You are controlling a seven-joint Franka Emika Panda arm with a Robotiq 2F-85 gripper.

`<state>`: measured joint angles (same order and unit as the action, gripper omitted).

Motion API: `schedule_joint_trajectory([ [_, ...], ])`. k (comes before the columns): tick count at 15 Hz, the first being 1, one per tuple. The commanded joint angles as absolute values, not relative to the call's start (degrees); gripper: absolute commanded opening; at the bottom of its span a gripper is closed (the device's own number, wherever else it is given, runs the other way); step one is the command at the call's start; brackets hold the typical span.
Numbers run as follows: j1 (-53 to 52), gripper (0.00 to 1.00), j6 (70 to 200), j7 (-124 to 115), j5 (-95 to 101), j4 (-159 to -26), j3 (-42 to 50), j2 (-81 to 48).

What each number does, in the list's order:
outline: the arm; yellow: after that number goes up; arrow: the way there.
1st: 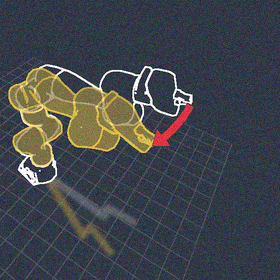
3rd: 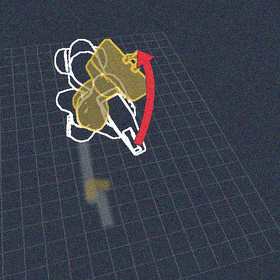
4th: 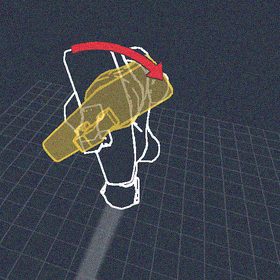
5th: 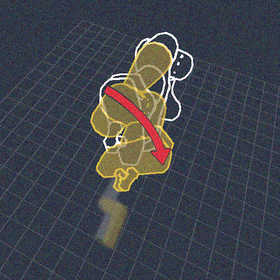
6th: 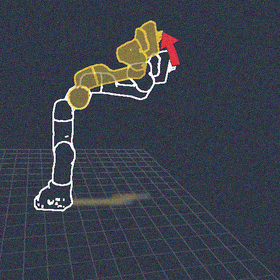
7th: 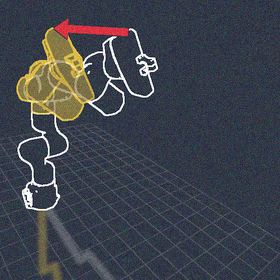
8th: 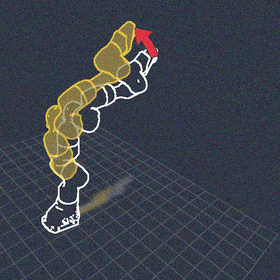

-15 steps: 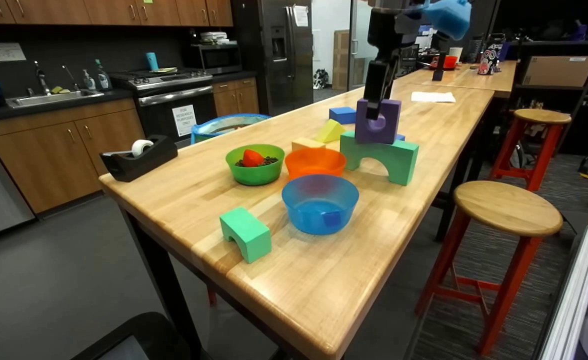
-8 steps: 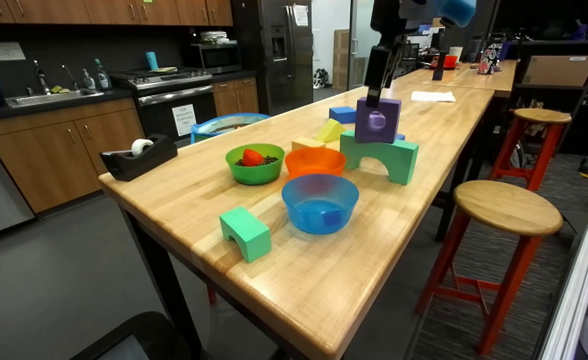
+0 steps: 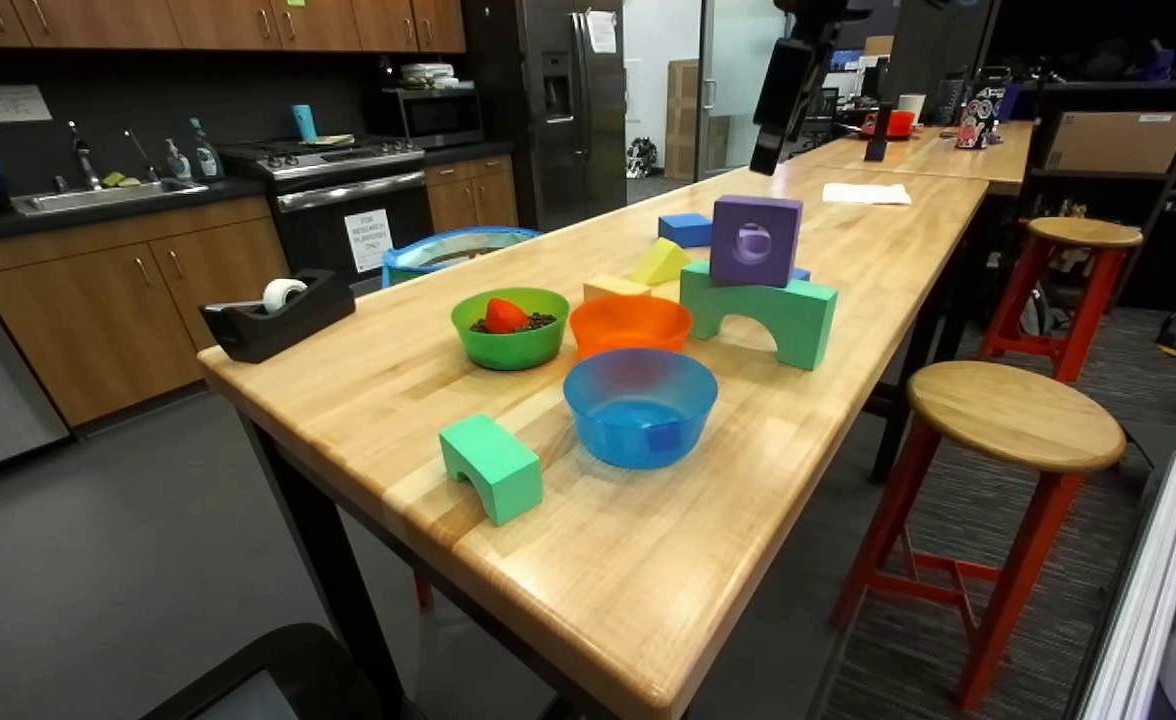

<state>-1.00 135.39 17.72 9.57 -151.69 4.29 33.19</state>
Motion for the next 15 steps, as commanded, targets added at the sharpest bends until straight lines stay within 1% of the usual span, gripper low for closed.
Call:
schedule_joint_trajectory([
  [1,-1.4,1.0,133.2,21.8,7.5,-151.3,7.8,35.1],
  [10,0.4,1.0,132.9,31.0,7.7,-148.1,15.0,32.3],
  [15,2.2,1.0,133.3,37.0,8.5,-144.8,18.2,28.8],
])
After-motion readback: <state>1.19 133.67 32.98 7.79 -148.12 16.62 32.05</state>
